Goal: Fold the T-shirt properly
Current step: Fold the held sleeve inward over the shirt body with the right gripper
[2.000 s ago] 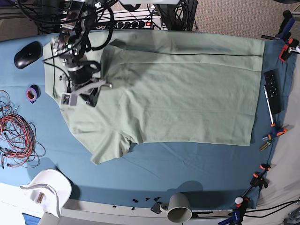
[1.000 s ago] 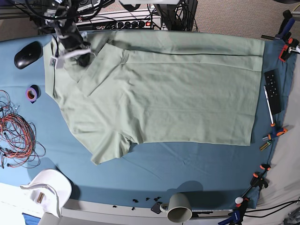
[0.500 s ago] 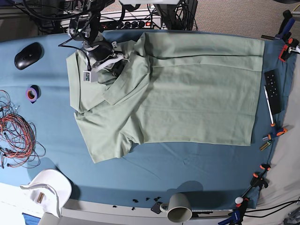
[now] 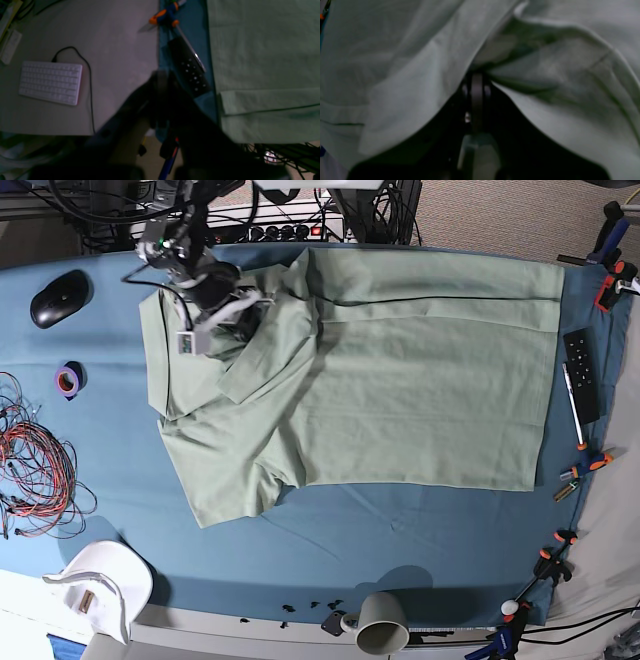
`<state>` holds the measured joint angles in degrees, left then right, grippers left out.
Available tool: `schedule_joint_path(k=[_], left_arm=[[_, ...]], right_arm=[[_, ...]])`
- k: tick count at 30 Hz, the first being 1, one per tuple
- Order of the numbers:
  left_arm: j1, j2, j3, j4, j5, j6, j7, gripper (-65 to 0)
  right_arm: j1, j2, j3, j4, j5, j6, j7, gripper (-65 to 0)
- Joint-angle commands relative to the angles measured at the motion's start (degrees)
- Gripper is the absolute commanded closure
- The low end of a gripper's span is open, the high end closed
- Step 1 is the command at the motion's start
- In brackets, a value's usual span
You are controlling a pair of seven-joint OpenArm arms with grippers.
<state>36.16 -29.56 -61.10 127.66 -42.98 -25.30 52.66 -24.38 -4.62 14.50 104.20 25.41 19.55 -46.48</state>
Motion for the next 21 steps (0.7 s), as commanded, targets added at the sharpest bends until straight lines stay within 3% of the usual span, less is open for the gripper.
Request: schedule_joint_path(k=[1, 10, 21], left_arm=[[0.2, -1.1, -0.6, 0.7, -0.3, 0.2, -1.2, 0.0], [0.2, -1.1, -0.6, 0.7, -0.3, 0.2, -1.2, 0.0], [0.2, -1.1, -0.6, 0.7, -0.3, 0.2, -1.2, 0.0]], right_arm=[[-1.4, 1.1, 2.4, -0.3, -5.4, -2.9, -4.1, 0.0], [-4.2, 3.6, 12.8, -0.3, -1.4, -2.5, -4.4, 0.0], [-8.1, 3.5, 13.4, -0.3, -1.3, -1.8, -5.1, 0.0]])
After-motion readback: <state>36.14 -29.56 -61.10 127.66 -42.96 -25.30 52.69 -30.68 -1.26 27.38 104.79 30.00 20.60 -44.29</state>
